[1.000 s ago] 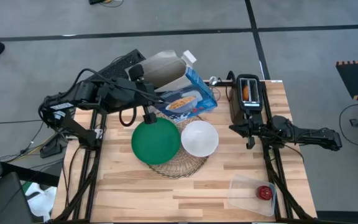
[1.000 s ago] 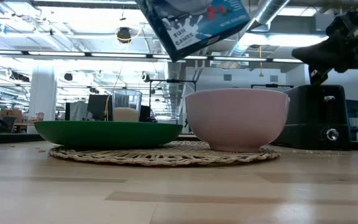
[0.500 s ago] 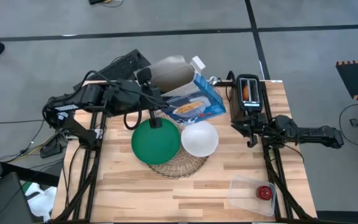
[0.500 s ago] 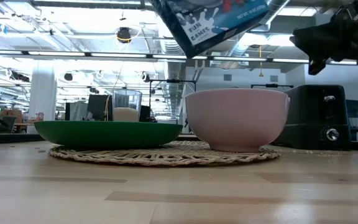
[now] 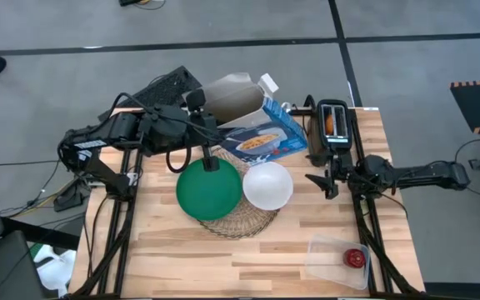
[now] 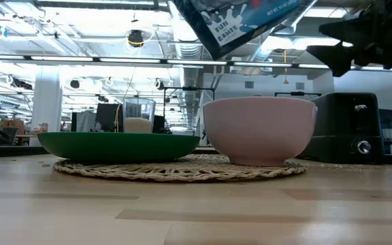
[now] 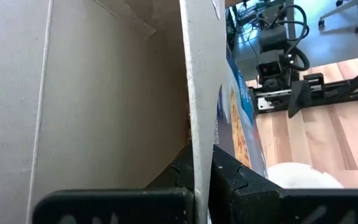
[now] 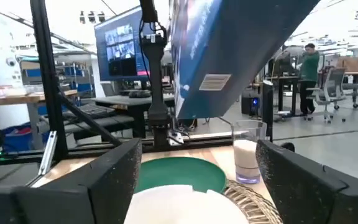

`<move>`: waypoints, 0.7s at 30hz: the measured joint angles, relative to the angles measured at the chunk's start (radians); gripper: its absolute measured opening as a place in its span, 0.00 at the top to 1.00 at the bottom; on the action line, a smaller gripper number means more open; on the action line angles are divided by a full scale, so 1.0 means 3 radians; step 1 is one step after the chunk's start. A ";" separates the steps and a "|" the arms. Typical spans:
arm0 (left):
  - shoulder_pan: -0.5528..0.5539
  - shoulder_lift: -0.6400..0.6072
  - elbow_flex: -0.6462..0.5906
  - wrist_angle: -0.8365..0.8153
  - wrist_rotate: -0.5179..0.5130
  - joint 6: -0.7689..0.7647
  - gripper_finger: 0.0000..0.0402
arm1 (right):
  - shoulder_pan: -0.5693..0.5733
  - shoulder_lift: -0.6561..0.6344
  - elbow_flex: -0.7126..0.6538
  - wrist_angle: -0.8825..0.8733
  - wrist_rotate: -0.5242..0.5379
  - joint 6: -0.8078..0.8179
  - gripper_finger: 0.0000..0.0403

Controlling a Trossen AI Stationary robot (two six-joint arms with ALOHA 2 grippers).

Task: Arrange a breakfast setting
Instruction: Pour the cereal into the white bowl from the cereal box

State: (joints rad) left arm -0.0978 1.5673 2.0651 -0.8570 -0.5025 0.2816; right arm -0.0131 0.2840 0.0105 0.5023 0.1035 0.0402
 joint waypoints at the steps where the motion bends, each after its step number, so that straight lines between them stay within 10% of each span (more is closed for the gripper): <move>1: 0.0000 0.0000 0.0000 0.0002 0.0006 0.0000 1.00 | 0.0000 0.0012 0.0000 0.0087 0.0000 0.0001 0.14; 21: -0.0005 0.0022 -0.0086 0.0420 0.0263 0.0121 1.00 | -0.0097 0.0590 0.0055 0.0756 0.0727 0.0166 0.07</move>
State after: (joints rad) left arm -0.0994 1.5740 2.0392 -0.7311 -0.4236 0.3180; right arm -0.0421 0.4610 0.0269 0.7289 0.3217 0.0899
